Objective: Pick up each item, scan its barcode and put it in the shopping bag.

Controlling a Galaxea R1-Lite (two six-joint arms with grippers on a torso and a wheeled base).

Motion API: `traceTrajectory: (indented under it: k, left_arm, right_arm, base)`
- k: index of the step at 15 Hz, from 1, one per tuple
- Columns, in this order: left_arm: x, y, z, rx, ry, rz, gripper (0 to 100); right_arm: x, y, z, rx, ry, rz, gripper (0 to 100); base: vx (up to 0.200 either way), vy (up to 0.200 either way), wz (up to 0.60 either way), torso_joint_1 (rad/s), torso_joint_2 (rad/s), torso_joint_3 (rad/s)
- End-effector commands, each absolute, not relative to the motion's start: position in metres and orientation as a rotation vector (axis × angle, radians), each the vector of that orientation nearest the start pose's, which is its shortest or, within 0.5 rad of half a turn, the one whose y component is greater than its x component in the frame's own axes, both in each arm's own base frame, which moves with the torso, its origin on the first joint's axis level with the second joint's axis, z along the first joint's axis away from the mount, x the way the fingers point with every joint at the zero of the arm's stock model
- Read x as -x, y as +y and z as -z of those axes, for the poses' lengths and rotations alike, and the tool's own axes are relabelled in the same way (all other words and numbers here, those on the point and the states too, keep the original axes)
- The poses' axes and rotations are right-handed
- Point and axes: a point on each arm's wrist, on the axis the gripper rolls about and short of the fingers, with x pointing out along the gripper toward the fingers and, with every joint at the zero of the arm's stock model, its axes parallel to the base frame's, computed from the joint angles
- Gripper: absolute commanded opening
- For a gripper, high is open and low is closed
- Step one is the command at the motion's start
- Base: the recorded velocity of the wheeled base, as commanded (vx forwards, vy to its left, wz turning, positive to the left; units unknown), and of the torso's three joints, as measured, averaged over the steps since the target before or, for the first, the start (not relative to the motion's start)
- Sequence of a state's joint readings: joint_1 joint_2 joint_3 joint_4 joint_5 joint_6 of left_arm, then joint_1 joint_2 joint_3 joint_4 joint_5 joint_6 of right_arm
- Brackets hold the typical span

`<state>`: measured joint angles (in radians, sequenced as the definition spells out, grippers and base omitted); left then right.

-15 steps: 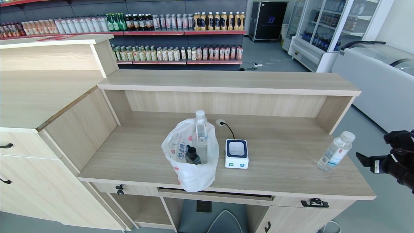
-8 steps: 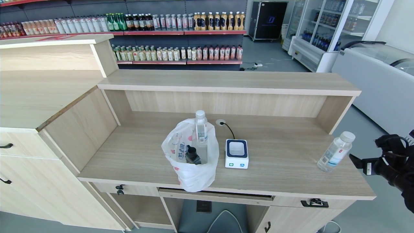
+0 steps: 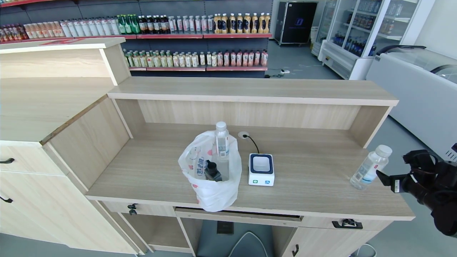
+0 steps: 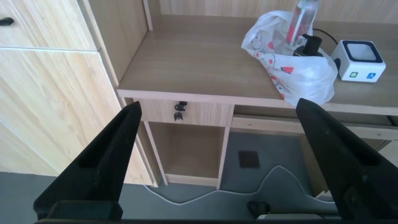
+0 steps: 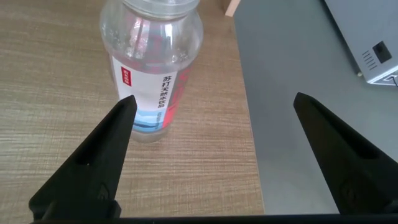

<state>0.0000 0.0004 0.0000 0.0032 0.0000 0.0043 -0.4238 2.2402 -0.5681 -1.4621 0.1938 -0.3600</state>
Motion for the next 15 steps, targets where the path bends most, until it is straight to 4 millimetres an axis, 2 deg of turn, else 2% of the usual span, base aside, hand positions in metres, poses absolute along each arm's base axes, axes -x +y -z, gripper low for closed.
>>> traceTrajectory:
  k: [1, 7, 15]
  left_arm:
    - [0.023, 0.000, -0.075, -0.005, 0.003, 0.000, 100]
    - [0.023, 0.000, -0.075, -0.005, 0.003, 0.000, 100]
    - [0.023, 0.000, -0.075, -0.005, 0.003, 0.000, 100]
  right_arm:
    - [-0.324, -0.136, -0.028, 0.299, 0.226, 0.179, 100]
    - [-0.340, -0.132, -0.020, 0.287, 0.208, 0.154, 100]
    - [-0.361, -0.114, -0.007, 0.241, 0.193, 0.096, 100]
  base:
    - [0.000, 0.000, 0.00, 0.000, 0.00, 0.000]
    - [0.000, 0.000, 0.00, 0.000, 0.00, 0.000]
    - [0.000, 0.000, 0.00, 0.000, 0.00, 0.000]
